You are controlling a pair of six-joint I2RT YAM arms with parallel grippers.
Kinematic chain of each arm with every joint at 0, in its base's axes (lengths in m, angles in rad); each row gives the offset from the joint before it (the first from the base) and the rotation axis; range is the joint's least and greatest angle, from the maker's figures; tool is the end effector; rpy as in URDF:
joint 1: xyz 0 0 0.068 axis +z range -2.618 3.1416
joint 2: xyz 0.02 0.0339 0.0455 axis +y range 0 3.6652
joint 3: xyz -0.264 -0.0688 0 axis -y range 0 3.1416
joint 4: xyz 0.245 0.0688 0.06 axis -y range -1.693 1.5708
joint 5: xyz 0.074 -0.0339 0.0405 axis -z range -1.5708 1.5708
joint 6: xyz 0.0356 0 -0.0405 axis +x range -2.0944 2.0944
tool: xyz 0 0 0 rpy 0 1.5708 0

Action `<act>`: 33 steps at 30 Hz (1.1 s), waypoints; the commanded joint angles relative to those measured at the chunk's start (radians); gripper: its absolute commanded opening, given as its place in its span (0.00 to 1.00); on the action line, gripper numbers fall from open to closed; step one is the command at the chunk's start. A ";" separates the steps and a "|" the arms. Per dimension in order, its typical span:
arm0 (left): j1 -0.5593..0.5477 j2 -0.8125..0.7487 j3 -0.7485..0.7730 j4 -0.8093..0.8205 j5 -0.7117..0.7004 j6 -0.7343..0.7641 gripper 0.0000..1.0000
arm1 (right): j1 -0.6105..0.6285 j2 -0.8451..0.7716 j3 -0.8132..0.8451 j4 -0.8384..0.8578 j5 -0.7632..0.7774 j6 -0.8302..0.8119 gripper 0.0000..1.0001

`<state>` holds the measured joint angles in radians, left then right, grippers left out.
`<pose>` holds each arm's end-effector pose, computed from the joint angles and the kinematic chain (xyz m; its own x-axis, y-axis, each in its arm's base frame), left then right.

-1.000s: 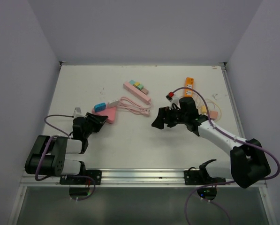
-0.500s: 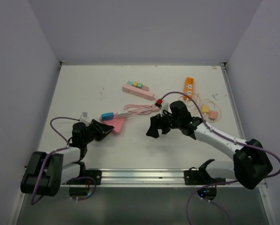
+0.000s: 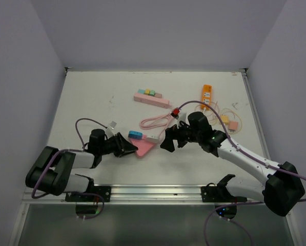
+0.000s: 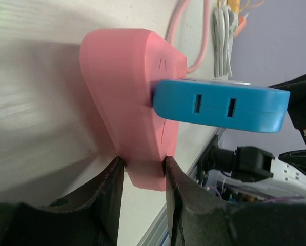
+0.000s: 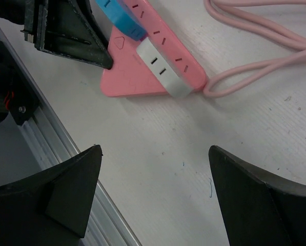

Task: Pull the plug off the socket

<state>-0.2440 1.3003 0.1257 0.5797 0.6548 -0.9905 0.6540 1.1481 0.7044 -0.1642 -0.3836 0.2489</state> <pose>0.1733 -0.0655 0.1077 -0.8677 -0.4675 -0.1687 -0.0814 0.4684 -0.8798 0.1876 0.1606 0.2422 -0.6384 -0.2015 -0.7429 -0.6714 0.6178 0.4094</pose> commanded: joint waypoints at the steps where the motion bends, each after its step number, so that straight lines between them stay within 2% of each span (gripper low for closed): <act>1: -0.055 0.152 0.041 -0.135 0.038 0.174 0.00 | 0.016 -0.028 0.030 -0.017 0.043 -0.013 0.89; 4: -0.066 0.252 0.126 -0.132 0.081 0.214 0.03 | 0.027 -0.033 0.030 -0.031 0.063 -0.019 0.89; 7: -0.066 0.284 0.195 -0.121 0.086 0.217 0.16 | 0.033 -0.044 0.029 -0.044 0.074 -0.020 0.89; 10: -0.066 0.271 0.206 -0.100 0.082 0.205 0.37 | 0.038 -0.051 0.027 -0.051 0.078 -0.022 0.89; 11: -0.066 0.257 0.201 -0.083 0.078 0.193 0.47 | 0.038 -0.051 0.027 -0.051 0.083 -0.022 0.89; 13: -0.067 0.238 0.184 -0.067 0.074 0.178 0.59 | 0.039 -0.048 0.027 -0.044 0.084 -0.022 0.89; 19: -0.077 0.159 0.077 0.008 0.023 0.098 0.84 | 0.050 -0.039 0.027 -0.028 0.092 -0.017 0.89; 22: -0.078 0.044 -0.013 0.051 -0.061 -0.001 0.86 | 0.058 -0.039 0.032 -0.031 0.115 -0.020 0.89; 24: -0.100 -0.088 -0.043 0.017 -0.173 -0.043 0.87 | 0.067 -0.034 0.043 -0.040 0.146 -0.025 0.89; 25: -0.138 -0.184 -0.040 -0.080 -0.226 -0.063 0.86 | 0.068 -0.024 0.047 -0.040 0.156 -0.025 0.89; 26: -0.168 -0.229 -0.028 -0.139 -0.348 -0.066 0.86 | 0.072 -0.021 0.052 -0.041 0.163 -0.022 0.89; 27: -0.199 -0.274 0.004 -0.197 -0.413 -0.074 0.86 | 0.075 -0.018 0.056 -0.037 0.181 -0.019 0.89; 28: -0.266 -0.347 0.021 -0.293 -0.473 -0.106 0.86 | 0.075 -0.014 0.056 -0.031 0.193 -0.011 0.89; 29: -0.297 -0.378 0.034 -0.335 -0.576 -0.134 0.86 | 0.078 -0.008 0.056 -0.026 0.202 0.001 0.89; 33: -0.386 -0.469 0.034 -0.400 -0.734 -0.308 0.83 | 0.081 0.004 0.056 -0.006 0.238 0.027 0.88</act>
<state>-0.5858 0.8665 0.1337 0.3092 0.1719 -1.1442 0.7284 1.1408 0.7200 -0.2070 -0.2001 0.2527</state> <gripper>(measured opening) 0.836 0.887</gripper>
